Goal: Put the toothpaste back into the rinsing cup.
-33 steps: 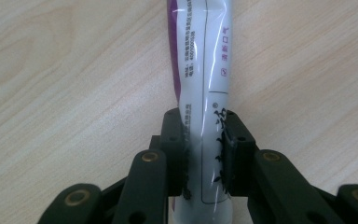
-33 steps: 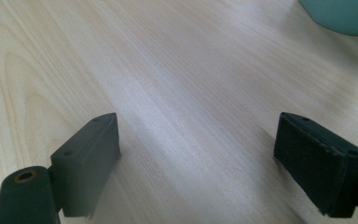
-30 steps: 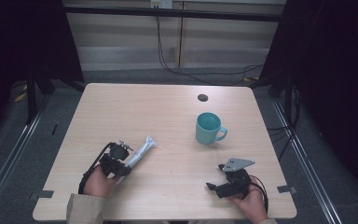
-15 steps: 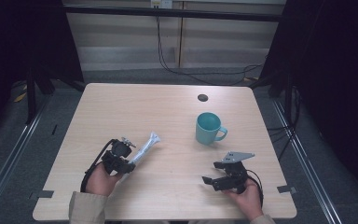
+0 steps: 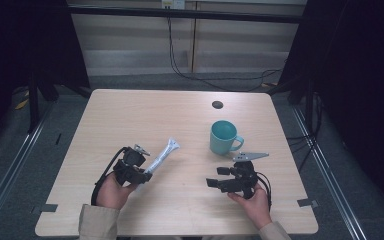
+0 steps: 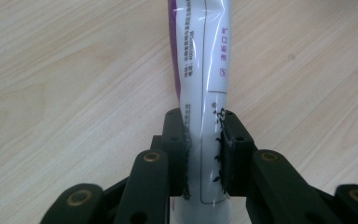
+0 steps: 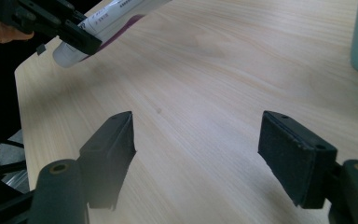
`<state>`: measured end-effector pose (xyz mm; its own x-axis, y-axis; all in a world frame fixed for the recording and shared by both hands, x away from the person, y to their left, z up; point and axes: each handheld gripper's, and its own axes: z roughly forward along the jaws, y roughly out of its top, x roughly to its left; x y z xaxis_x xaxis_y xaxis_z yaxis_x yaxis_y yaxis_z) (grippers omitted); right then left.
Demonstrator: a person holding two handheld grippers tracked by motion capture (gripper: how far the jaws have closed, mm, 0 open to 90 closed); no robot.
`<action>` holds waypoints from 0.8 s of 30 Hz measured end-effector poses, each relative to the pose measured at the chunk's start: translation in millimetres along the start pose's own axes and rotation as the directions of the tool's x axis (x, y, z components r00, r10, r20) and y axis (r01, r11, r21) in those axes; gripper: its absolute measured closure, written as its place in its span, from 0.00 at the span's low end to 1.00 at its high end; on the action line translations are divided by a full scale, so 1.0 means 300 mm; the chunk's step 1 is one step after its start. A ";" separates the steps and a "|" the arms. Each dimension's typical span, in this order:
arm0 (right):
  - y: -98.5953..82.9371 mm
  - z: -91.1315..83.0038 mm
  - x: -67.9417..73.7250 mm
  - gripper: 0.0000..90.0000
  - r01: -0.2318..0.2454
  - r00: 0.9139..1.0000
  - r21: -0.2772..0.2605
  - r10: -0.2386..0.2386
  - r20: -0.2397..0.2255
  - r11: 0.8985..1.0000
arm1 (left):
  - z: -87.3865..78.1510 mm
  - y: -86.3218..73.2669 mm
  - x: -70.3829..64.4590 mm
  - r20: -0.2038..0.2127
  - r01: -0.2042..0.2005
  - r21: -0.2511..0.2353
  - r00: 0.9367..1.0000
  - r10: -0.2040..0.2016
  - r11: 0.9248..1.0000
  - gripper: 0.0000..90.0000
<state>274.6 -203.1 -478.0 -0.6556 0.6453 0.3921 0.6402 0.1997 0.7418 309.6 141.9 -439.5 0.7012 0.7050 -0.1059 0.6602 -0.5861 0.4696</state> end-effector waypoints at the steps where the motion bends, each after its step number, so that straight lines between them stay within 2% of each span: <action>1: 0.005 0.004 0.003 0.30 -0.006 1.000 0.002 0.006 -0.001 1.000 | 0.000 0.004 -0.004 0.003 -0.010 -0.004 1.000 0.010 1.000 0.84; 13: 0.045 0.027 0.007 0.32 -0.051 0.998 -0.020 0.051 -0.031 0.998 | 0.009 0.038 -0.047 0.034 -0.029 -0.031 0.999 0.030 0.999 0.84; 24: 0.082 0.049 0.023 0.33 -0.056 0.998 -0.023 0.055 -0.035 0.998 | 0.020 0.057 -0.070 0.050 -0.059 -0.037 0.997 0.060 0.998 0.84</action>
<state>291.7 -183.0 -465.2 -0.6327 0.6293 0.4513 0.6666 0.1460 0.7310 307.7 114.5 -434.5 0.7523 0.6476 -0.1207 0.6076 -0.6112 0.5072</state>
